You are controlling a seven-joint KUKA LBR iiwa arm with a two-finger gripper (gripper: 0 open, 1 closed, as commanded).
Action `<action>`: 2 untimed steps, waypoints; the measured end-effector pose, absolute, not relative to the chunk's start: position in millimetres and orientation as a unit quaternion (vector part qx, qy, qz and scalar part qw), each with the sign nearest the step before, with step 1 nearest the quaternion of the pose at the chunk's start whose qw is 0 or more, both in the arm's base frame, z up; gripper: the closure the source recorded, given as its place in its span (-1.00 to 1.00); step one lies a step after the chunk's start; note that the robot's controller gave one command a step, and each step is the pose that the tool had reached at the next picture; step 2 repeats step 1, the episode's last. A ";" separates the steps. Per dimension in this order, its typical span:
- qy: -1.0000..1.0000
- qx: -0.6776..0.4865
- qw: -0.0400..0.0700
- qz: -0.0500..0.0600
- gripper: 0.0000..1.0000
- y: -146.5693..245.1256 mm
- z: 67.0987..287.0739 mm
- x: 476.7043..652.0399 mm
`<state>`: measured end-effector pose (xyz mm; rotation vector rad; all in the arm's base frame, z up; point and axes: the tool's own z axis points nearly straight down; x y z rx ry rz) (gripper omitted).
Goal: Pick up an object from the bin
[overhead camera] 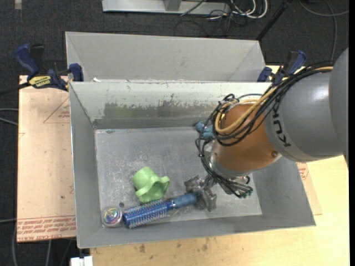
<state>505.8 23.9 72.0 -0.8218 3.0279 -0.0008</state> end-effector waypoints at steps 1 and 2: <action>0.949 -0.315 0.004 0.000 1.00 42.3 101.3 549.0; 0.949 -0.315 0.004 0.000 1.00 42.3 101.3 549.0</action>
Offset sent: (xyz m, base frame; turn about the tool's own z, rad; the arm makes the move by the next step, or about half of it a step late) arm 0.0409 0.0173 0.0286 -0.1138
